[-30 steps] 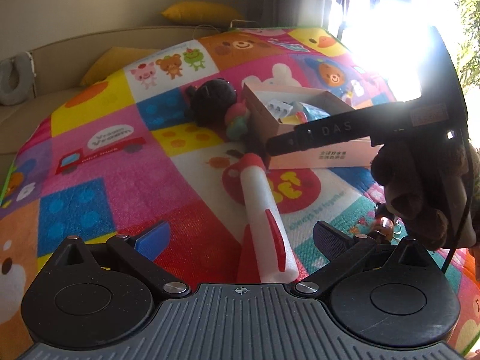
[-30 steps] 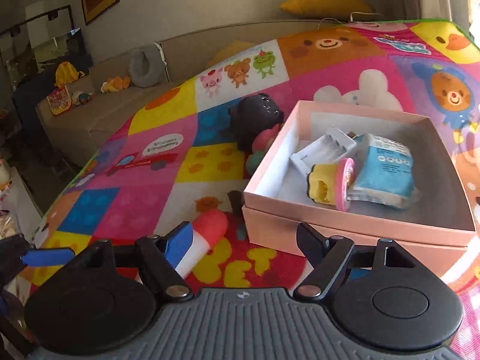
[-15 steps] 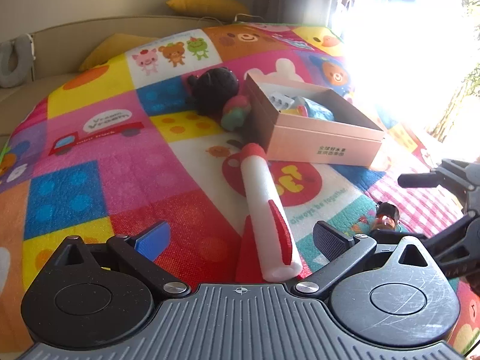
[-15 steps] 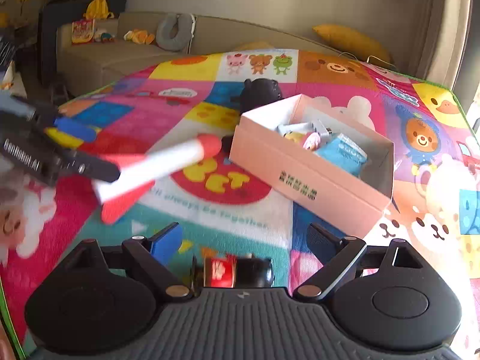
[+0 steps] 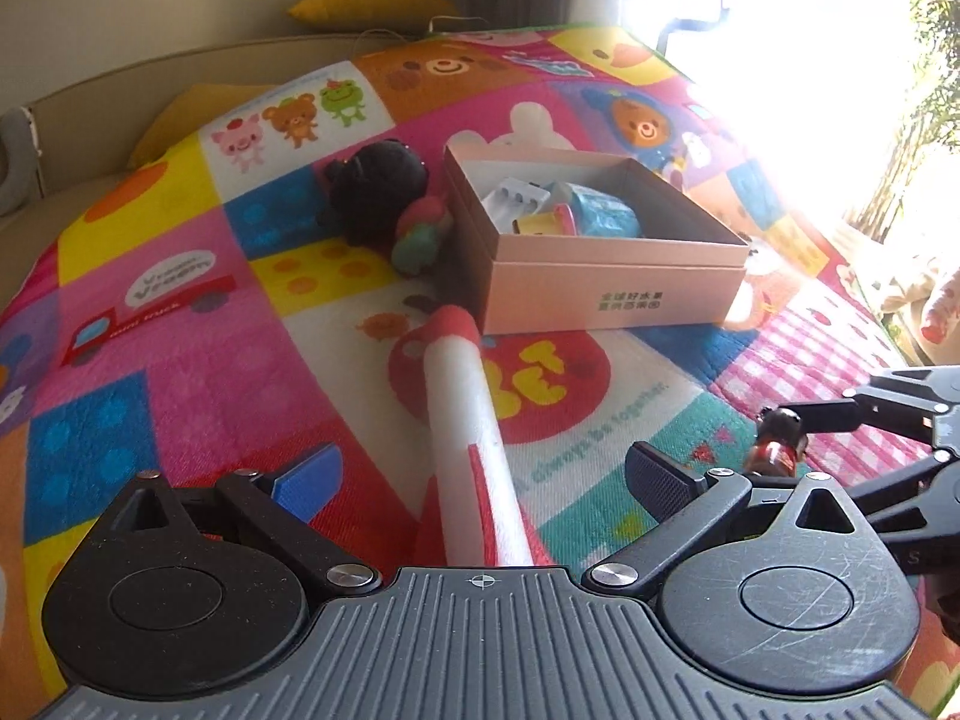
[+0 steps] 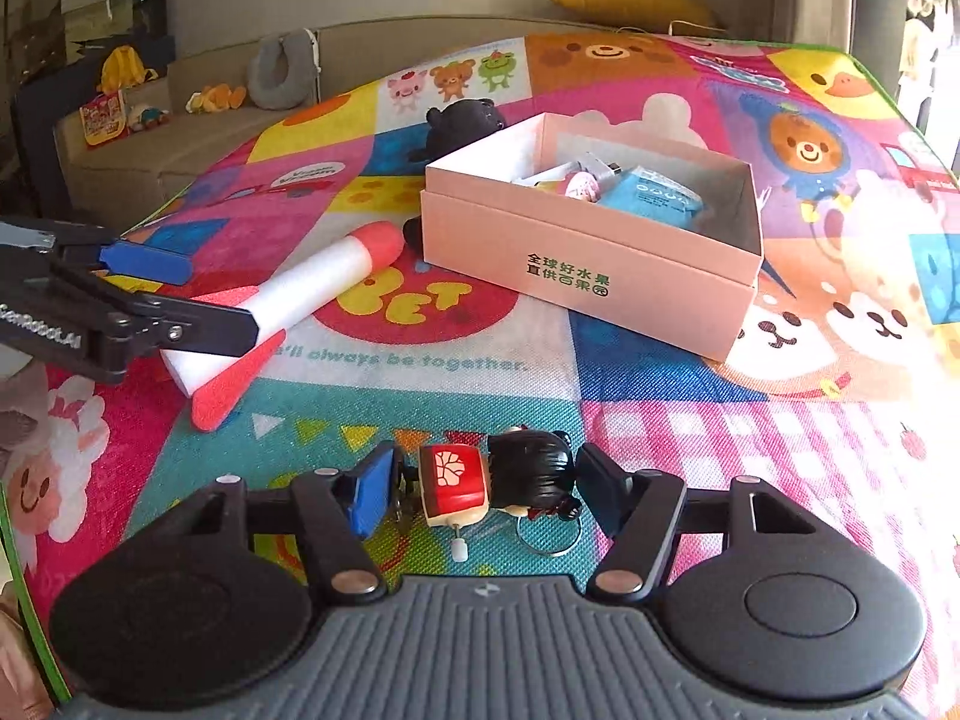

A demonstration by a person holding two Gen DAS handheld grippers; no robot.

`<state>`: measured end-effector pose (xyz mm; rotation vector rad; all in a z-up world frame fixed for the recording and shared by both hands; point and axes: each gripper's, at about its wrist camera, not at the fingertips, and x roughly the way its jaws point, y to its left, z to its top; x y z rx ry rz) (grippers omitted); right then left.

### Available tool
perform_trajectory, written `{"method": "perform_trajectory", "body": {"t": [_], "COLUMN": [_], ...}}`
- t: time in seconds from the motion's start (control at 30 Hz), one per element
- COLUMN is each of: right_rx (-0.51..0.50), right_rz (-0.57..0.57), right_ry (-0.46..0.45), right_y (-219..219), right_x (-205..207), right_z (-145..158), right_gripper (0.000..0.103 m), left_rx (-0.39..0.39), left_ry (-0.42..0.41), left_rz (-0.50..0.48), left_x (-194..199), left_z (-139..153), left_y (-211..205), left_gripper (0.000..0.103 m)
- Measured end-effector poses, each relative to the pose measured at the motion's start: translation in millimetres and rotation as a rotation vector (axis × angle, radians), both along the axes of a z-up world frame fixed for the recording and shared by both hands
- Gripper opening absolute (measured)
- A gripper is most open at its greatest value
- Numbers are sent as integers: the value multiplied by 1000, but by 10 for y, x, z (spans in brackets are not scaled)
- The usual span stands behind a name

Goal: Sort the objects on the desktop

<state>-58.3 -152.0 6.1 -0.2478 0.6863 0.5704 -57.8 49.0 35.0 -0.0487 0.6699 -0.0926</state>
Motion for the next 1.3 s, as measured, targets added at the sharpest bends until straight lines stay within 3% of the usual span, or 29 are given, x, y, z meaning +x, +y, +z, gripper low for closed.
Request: {"method": "perform_trajectory", "body": {"t": [0.03, 0.1, 0.23, 0.3, 0.43, 0.67, 0.73, 0.97, 1.07, 1.13, 1.2, 1.3], "right_rx": [1, -1, -17, -24, -32, -39, -35, -26, -29, -28, -28, -22], "right_rz": [-7, -22, -50, -68, -104, -142, -153, -177, -181, -188, -199, -214], "right_ry": [-1, -2, -17, -27, -48, -152, -180, -275, -307, -306, -295, -280], "right_y": [-12, -32, -82, -116, -185, -305, -323, -287, -286, -304, -320, -356], "right_x": [-26, -86, -204, -264, -376, -660, -730, -922, -961, -968, -952, -950], "right_z": [10, 36, 86, 123, 226, 580, 692, 1028, 1109, 1115, 1093, 1041], "right_gripper": [65, 65, 65, 65, 65, 65, 65, 65, 65, 65, 65, 65], "left_rx": [13, 29, 44, 59, 72, 93, 97, 110, 101, 98, 108, 137], "left_ry": [6, 32, 64, 70, 76, -31, -66, -209, -199, -157, -118, -66], "left_rz": [6, 15, 11, -10, -60, -130, -151, -173, -172, -194, -209, -209], "left_x": [62, 170, 224, 176, -16, -541, -668, -865, -827, -824, -869, -934], "left_z": [-11, -43, -119, -134, -106, 225, 343, 720, 691, 576, 434, 244], "left_y": [-22, -49, -97, -141, -227, -349, -388, -449, -426, -406, -382, -323], "left_gripper": [100, 71, 63, 44, 38, 37, 28, 28, 30, 37, 60, 69]}}
